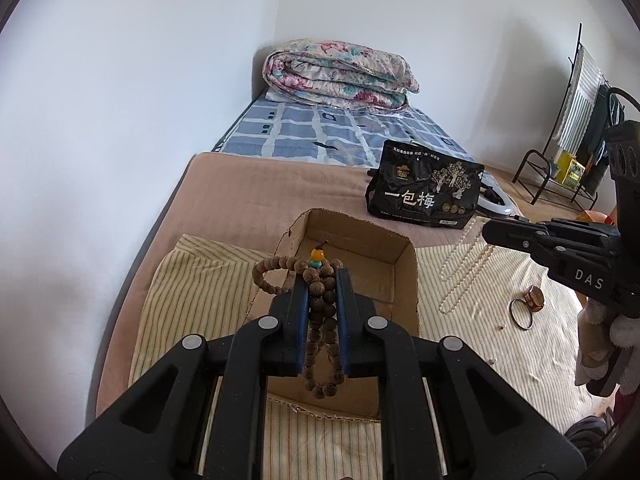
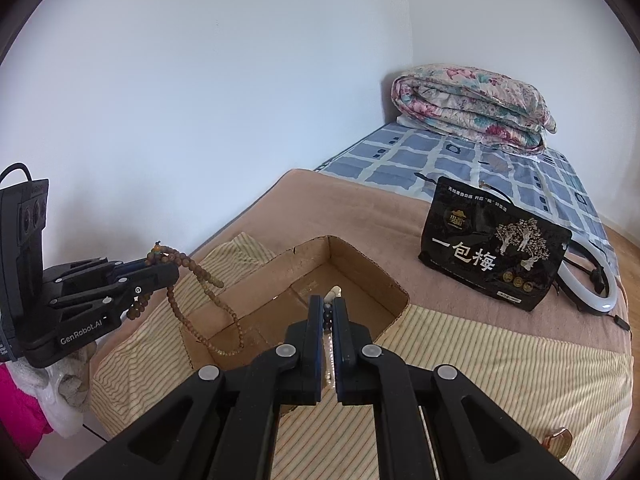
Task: Organize jewelry
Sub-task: 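Lift and carry the mala with the left tool while the right tool carries the pearls to the box, then open the left tool to drop the mala while the right tool releases the pearls into the box, then move the left tool to a small white pearl bead while the right tool approaches the red-strap watch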
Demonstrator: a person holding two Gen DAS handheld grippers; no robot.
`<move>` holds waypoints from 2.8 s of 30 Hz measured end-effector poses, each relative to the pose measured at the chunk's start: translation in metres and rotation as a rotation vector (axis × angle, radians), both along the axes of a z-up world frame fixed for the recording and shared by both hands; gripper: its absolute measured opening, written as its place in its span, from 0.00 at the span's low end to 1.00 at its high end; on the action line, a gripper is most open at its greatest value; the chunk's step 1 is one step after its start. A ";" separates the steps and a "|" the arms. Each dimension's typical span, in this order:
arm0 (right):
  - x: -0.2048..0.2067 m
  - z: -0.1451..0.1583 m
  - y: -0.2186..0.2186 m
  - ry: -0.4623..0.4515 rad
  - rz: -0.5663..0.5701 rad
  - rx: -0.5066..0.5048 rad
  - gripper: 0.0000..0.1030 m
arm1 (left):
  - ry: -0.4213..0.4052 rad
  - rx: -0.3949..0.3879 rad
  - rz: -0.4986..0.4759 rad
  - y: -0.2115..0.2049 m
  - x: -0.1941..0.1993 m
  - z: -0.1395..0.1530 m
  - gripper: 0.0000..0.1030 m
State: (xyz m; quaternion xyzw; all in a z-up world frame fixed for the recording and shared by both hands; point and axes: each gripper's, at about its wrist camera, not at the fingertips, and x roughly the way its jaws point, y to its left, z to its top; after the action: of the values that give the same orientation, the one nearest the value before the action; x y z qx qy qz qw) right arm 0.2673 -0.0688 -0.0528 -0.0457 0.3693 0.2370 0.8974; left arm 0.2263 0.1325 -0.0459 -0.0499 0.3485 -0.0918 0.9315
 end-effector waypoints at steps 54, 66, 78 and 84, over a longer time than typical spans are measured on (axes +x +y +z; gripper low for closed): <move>0.026 -0.035 0.017 0.008 -0.097 -0.039 0.90 | 0.035 0.071 -0.018 -0.009 -0.013 -0.030 0.36; -0.005 -0.018 -0.038 -0.075 -0.226 -0.033 1.00 | 0.031 0.056 -0.029 -0.032 -0.025 -0.022 0.37; -0.037 -0.018 -0.140 -0.077 -0.355 -0.041 1.00 | 0.024 0.052 -0.125 -0.092 -0.038 -0.023 0.57; -0.052 -0.023 -0.200 -0.076 -0.449 -0.069 1.00 | 0.027 0.055 -0.172 -0.128 -0.046 -0.028 0.57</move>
State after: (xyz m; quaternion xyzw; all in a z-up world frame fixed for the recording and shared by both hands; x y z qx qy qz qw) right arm 0.2149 -0.2688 -0.0754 -0.0019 0.3441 0.0170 0.9388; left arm 0.1802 0.0049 -0.0735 0.0048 0.3664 -0.1613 0.9164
